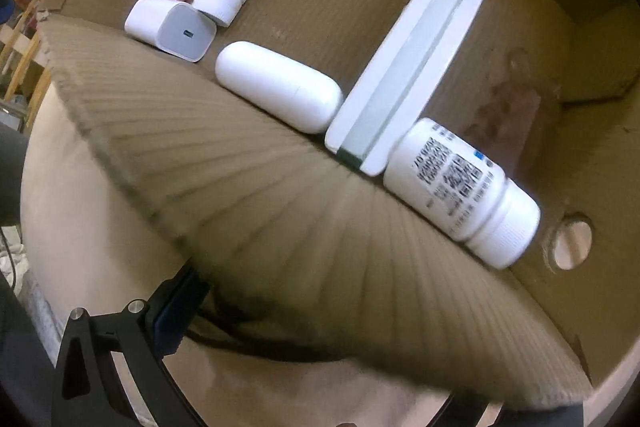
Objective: Organize rigid objects
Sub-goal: 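Withdraw the right gripper from the box toward the black flashlight, then grasp the black flashlight with the right gripper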
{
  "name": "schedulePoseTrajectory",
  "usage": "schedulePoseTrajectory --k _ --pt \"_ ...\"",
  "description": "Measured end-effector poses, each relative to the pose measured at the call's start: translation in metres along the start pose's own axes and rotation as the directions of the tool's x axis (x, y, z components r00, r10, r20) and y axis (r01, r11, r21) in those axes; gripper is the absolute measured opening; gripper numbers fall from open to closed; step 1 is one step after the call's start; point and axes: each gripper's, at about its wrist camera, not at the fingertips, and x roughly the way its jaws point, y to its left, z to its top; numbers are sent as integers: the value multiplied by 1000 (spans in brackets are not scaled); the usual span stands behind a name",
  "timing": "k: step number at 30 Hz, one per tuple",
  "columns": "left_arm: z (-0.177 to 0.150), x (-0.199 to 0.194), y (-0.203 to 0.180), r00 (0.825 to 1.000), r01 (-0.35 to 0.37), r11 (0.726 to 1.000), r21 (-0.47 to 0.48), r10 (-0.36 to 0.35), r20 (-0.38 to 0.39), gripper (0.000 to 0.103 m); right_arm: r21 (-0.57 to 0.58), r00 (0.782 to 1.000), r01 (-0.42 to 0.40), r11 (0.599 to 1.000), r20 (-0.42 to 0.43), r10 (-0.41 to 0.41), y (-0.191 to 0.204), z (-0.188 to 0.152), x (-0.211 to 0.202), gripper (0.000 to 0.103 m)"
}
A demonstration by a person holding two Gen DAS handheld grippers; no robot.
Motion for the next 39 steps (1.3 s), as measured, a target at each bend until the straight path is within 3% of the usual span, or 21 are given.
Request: schedulePoseTrajectory --k 3,6,16,26,30,35,39 --pt "0 2 0 1000 -2 1000 -2 1 -7 58 6 1000 -14 1000 -4 14 -5 1 -3 103" --pt "0 4 -1 1000 -5 1000 -2 5 -8 58 32 1000 -17 999 1 17 -10 0 -8 93" --pt "1 6 4 1000 -28 1000 -14 27 -6 58 11 1000 -22 1000 3 22 13 -19 -32 93" --pt "1 6 8 999 -53 998 -26 53 5 58 104 981 -81 991 185 61 13 -48 -117 93" --pt "0 10 8 997 -76 997 -21 76 5 58 136 947 -113 984 313 66 -13 -66 -149 93" --pt "-4 15 2 996 -94 996 7 94 -3 58 197 857 -187 962 512 62 -32 -64 -181 93" --pt "-14 21 -10 994 -110 993 44 111 -7 58 269 818 -231 935 573 38 -51 -66 -192 93"
